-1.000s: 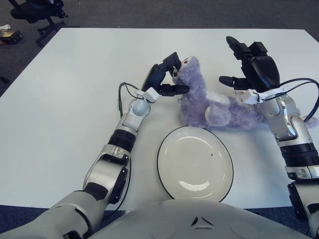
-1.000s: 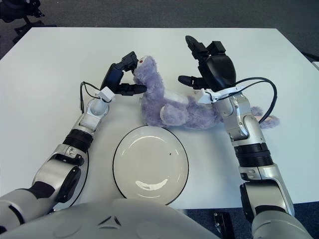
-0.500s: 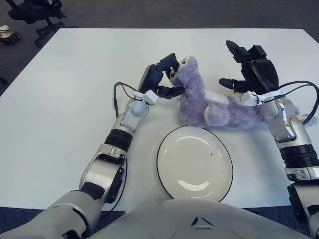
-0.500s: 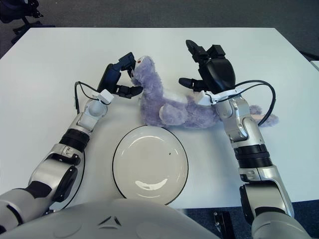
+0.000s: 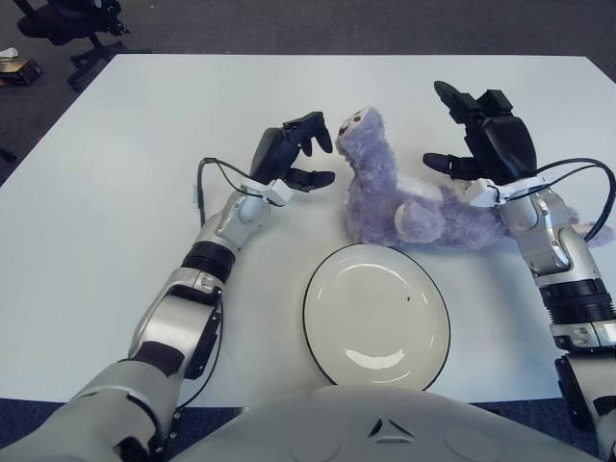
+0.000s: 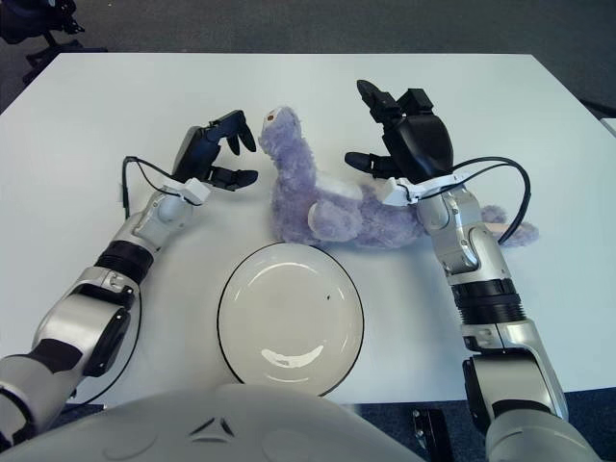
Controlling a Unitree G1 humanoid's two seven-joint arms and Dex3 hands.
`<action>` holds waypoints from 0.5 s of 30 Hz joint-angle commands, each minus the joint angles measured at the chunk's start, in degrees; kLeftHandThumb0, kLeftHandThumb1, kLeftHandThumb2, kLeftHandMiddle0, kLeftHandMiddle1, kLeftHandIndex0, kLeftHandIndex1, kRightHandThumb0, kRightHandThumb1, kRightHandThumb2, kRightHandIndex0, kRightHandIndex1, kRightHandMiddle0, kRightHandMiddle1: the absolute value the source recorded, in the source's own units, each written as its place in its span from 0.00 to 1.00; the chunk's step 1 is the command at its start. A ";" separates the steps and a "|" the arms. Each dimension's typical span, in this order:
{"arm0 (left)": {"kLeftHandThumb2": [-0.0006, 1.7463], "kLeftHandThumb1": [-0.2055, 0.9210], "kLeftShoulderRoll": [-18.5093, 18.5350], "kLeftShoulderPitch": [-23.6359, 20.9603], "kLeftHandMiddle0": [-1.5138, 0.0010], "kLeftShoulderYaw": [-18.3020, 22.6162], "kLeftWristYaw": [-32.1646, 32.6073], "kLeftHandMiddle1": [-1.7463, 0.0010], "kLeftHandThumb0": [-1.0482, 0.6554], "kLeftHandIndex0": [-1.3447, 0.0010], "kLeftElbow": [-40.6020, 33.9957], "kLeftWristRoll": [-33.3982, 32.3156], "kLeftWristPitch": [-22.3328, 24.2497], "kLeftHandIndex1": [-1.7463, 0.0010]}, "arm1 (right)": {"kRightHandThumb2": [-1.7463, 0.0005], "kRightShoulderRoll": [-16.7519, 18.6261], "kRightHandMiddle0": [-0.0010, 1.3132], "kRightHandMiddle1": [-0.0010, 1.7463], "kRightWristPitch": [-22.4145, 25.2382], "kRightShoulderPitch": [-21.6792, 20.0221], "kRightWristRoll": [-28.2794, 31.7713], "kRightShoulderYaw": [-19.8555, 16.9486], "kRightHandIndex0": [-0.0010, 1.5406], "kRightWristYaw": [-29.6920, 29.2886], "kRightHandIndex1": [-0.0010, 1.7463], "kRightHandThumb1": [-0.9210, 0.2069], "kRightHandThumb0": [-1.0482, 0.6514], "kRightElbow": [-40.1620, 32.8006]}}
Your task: Put the doll into the plate.
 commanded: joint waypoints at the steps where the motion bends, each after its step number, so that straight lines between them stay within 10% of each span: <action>1: 0.57 0.53 2.24 -2.10 0.42 -1.07 2.53 0.00 0.67 0.50 0.78 2.65 -0.65 0.00 | 0.59 -2.40 0.19 0.03 -2.53 0.28 6.13 -0.25 0.09 6.53 0.00 0.00 0.15 0.32; 15: 0.53 0.56 5.02 -3.11 0.41 -3.64 9.97 0.00 0.67 0.50 1.62 7.33 -0.08 0.00 | 0.58 -12.16 0.19 0.02 -6.54 -1.85 32.30 -1.99 0.12 37.82 0.01 0.00 0.10 1.30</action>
